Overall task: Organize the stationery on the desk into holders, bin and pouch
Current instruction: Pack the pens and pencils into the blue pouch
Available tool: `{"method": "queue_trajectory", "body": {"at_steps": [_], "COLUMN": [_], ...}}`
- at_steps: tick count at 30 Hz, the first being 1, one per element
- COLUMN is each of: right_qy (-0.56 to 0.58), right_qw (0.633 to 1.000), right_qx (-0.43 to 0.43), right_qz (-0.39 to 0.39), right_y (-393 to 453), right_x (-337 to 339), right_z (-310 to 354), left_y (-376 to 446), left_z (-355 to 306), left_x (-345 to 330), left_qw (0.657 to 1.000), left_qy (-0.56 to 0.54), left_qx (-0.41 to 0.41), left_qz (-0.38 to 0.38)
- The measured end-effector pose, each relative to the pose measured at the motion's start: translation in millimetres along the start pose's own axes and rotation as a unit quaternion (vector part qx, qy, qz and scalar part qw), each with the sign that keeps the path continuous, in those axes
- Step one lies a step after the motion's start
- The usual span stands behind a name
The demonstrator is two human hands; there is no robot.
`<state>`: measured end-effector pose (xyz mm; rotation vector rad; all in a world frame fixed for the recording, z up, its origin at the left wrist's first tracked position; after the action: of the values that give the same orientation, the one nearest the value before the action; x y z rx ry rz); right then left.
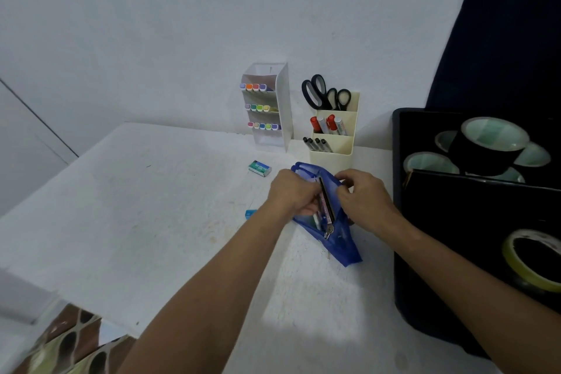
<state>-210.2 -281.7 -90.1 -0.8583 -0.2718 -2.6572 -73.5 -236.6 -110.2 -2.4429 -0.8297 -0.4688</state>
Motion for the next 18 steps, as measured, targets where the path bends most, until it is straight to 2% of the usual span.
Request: {"method": "queue_trajectory", "body": {"at_steps": [4,8,10,18], "right_qy": [-0.005,-0.015,-0.023,0.002], "right_qw": [1.0,0.999,0.999,1.0], "right_qx": [0.01,0.019,0.028,0.005], "right_qz": [-0.02,-0.035,-0.039,-0.012], "right_y": [0,1,2,0], "right_x": [3,5,6,2], "right_z": [1,1,2,-1], "left_y": [5,6,7,20], "left_z": [-5,-11,-13,-6], "left_x": [-15,-19,-14,40], "left_qw": [0.999,0.977,0.963,0.95], "left_qy": [0.032,0.186,0.227,0.238], "left_qx": [-0.031,-0.104,-0.14,-0.178], "left_qz": [-0.019,-0.015,-0.03,-0.092]}}
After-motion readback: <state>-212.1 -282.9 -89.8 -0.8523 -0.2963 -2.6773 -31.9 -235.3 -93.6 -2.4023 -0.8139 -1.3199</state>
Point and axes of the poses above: each hand's wrist, its own y-axis towards the middle knuckle, its own x-axis out of the back of the hand, z = x × y, the point moved 6 cm from there along y, towards the middle knuckle, and after that the axes turned 6 degrees about -z, right-handed, at the moved point
